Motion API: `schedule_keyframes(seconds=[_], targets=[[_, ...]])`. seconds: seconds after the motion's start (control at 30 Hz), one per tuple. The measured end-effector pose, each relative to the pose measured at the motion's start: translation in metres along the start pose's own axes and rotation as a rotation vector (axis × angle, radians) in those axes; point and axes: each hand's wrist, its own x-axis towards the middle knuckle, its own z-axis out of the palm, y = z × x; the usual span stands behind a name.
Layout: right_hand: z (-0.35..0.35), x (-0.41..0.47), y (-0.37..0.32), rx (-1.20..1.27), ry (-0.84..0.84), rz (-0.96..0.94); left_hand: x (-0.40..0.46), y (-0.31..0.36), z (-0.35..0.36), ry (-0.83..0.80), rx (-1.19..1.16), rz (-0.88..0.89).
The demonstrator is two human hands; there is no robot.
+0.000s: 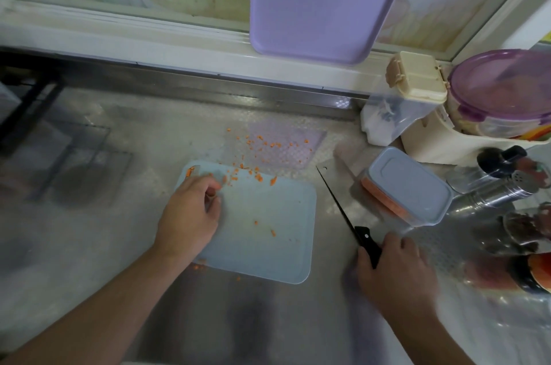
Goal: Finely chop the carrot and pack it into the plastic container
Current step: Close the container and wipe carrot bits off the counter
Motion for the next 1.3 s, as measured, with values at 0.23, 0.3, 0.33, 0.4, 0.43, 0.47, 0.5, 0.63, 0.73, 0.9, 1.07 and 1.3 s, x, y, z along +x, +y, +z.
schedule_keyframes(seconds=[0.23,0.3,0.33,0.4,0.43,0.47,0.5,0.63,0.73,0.9,1.07,1.3], targets=[[0.017,-0.019,-0.098,0.349,0.15,-0.621,-0.007,-0.021,-0.015,0.036,0.287,-0.328],[0.027,-0.01,-0.126,0.287,0.131,-0.636,-0.008,-0.021,-0.017,-0.019,0.286,-0.386],[0.031,-0.005,-0.136,0.256,0.141,-0.628,-0.008,-0.019,-0.02,-0.042,0.245,-0.418],[0.038,0.006,-0.147,0.226,0.186,-0.61,-0.003,-0.017,-0.024,-0.055,0.13,-0.498],[0.04,0.01,-0.149,0.212,0.203,-0.609,0.0,-0.018,-0.025,-0.054,0.079,-0.551],[0.042,0.012,-0.151,0.202,0.213,-0.613,0.004,-0.02,-0.027,-0.062,0.042,-0.604],[0.042,0.013,-0.152,0.201,0.219,-0.615,0.008,-0.021,-0.031,-0.066,0.008,-0.638],[0.044,0.015,-0.155,0.223,0.248,-0.604,0.019,-0.024,-0.044,-0.096,-0.168,-0.723],[0.044,0.016,-0.157,0.239,0.255,-0.586,0.026,-0.026,-0.054,-0.112,-0.263,-0.712],[0.024,0.018,-0.188,0.355,0.303,-0.514,0.027,-0.036,-0.064,-0.081,-0.33,-0.603],[-0.01,0.002,-0.252,0.553,0.186,-0.84,0.03,-0.027,-0.065,-0.008,-0.433,-0.527],[0.014,0.007,-0.239,0.498,0.128,-0.844,0.029,-0.031,-0.064,0.062,-0.428,-0.526]])
